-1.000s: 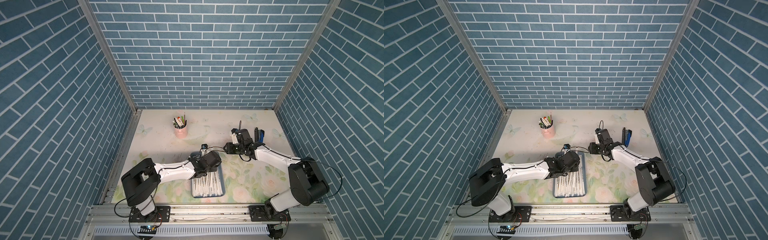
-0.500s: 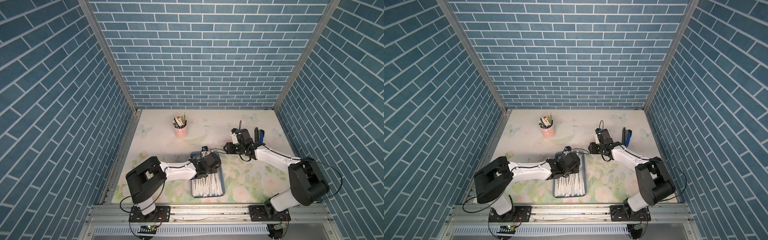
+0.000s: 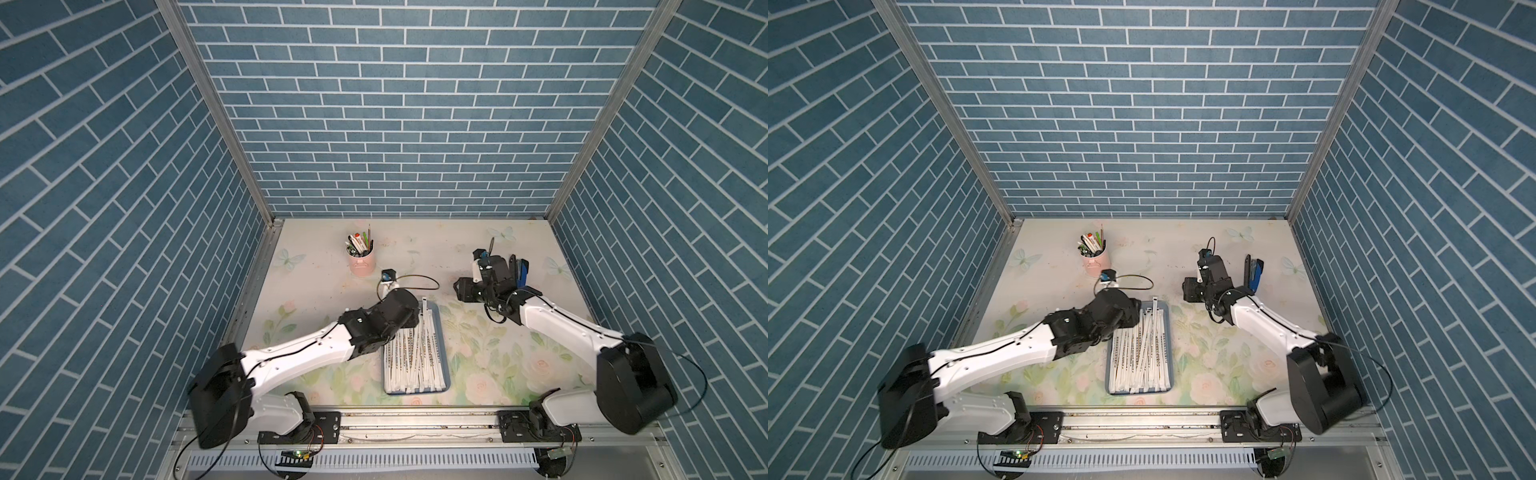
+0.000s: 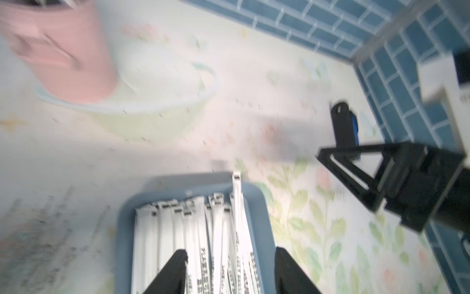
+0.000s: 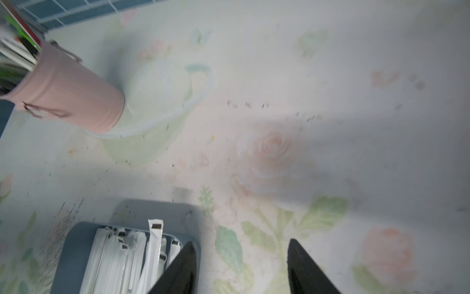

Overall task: Put the straws into the storage box
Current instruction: Place the straw in the storage box, then adjust the straw in the storage box.

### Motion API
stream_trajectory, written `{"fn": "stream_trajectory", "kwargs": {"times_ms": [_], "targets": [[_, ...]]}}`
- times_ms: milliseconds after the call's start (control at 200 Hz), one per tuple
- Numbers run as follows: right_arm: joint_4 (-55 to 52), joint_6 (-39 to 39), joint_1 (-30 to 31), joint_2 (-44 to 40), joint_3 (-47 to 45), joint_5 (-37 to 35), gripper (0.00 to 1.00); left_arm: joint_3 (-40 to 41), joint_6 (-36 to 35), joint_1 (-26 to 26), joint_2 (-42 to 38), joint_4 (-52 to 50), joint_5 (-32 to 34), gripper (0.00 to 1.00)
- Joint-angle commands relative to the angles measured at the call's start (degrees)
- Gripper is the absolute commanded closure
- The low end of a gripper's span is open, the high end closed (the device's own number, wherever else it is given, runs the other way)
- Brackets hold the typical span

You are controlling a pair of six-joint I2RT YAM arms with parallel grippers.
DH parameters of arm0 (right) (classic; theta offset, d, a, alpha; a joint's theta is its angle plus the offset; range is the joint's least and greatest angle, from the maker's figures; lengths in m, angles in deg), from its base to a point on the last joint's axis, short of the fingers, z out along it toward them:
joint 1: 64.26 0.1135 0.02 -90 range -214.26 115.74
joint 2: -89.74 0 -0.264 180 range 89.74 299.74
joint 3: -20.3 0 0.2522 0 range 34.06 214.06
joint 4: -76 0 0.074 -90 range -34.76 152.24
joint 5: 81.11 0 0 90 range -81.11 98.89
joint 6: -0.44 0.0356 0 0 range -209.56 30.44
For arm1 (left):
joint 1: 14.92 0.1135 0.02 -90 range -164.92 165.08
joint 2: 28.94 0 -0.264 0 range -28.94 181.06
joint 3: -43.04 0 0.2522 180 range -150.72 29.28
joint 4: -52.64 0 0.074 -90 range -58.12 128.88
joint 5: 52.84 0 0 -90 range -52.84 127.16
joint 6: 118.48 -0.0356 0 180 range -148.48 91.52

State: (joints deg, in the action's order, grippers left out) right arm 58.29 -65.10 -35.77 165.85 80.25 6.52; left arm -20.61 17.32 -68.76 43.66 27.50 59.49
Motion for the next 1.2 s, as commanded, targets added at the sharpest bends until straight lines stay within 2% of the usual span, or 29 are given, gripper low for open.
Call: {"fn": "stream_trajectory", "kwargs": {"times_ms": [0,55,85,125,185,240,325,400,510,645,825,935,1195], "targets": [[20.6,-9.0,-0.4,-9.8,-10.5,-16.7,0.33,7.4,-13.3,8.5,-7.3,1.8,11.1,0.34],[22.2,-11.4,-1.5,-11.9,-10.6,-15.3,0.3,10.1,-16.0,15.2,-10.8,5.1,8.8,0.34],[18.0,-11.4,-1.6,-11.0,-7.2,-14.9,0.29,10.9,-16.2,18.9,-12.0,6.4,6.2,0.34],[10.1,-9.4,-1.6,-7.8,-1.1,-14.6,0.33,10.8,-16.4,22.7,-12.9,7.4,1.3,0.34],[0.6,-4.3,-1.5,-2.0,6.4,-12.9,0.35,9.9,-16.4,24.2,-12.3,8.2,-2.3,0.34],[-4.6,-0.2,-1.4,2.1,9.8,-10.9,0.41,8.6,-16.0,24.1,-9.6,8.0,-6.3,0.34],[-4.5,3.8,-1.1,4.5,8.1,-8.1,0.43,6.0,-13.2,21.1,-4.4,5.2,-10.2,0.35],[-2.7,6.1,-1.2,4.2,4.5,-6.9,0.43,5.1,-10.2,14.4,-1.0,4.6,-8.3,0.36],[-5.1,6.1,-1.4,5.6,3.8,-6.4,0.43,4.6,-5.8,5.9,3.7,7.2,-8.2,0.37],[-7.1,4.6,-2.3,7.2,3.3,-4.8,0.41,2.1,-4.3,0.7,12.7,10.8,-10.6,0.4],[-7.1,3.7,-4.3,8.0,2.5,-1.9,0.41,-2.8,-4.8,-0.9,22.6,12.6,-13.2,0.45],[-6.7,3.1,-5.2,7.8,1.7,-0.8,0.41,-5.0,-5.6,-1.0,25.2,12.0,-12.7,0.5],[-5.0,2.7,-6.3,8.2,0.5,1.3,0.4,-7.6,-5.9,-1.1,30.1,11.7,-14.0,0.68]]}}
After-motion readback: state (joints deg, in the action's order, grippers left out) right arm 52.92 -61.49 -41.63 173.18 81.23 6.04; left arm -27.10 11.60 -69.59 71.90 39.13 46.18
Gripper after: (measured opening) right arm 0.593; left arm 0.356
